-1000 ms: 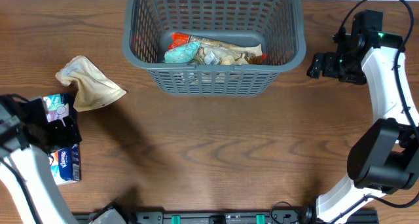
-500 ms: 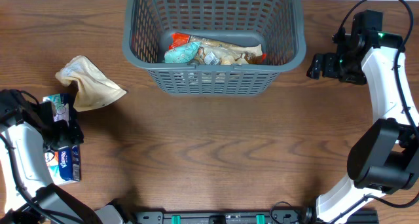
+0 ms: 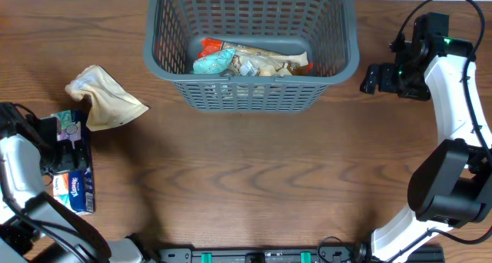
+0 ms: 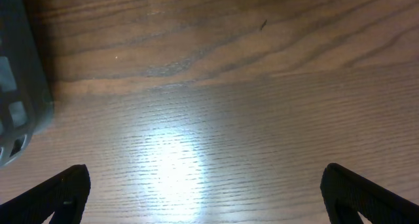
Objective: Pack container
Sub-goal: 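Grasp the strip of Kleenex tissue packs with the left gripper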
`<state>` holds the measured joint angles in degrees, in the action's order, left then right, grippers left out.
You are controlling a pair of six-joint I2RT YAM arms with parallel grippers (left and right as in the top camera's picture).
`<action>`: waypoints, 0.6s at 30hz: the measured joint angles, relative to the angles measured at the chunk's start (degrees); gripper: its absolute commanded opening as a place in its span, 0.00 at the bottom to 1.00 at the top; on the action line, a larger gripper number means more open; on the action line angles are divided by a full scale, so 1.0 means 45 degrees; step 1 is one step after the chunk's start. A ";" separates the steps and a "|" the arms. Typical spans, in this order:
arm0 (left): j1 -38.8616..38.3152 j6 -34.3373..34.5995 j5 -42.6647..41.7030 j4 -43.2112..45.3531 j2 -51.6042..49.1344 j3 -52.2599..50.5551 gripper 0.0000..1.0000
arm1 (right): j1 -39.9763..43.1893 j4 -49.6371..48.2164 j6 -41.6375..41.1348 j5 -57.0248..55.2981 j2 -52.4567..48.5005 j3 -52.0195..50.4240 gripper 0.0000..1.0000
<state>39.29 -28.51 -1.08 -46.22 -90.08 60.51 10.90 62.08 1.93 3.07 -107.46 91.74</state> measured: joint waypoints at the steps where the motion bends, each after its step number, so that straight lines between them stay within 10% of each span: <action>1: -0.0005 -0.0063 0.0000 0.0083 -0.0136 0.0000 0.99 | 0.0000 -0.0005 0.0000 0.0000 0.0000 0.0000 0.99; 15: 0.0000 -0.0350 0.0000 0.1457 -0.2642 0.0000 0.99 | 0.0000 0.0151 0.0000 0.0000 0.0000 0.0000 0.99; 18: 0.0000 -0.0311 0.0000 0.1593 -0.2924 0.0005 0.85 | 0.0000 0.0267 0.0000 0.0000 0.0000 0.0000 0.99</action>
<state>39.29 -29.91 -1.08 -39.05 -103.24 60.53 10.90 63.29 1.93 3.07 -107.46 91.74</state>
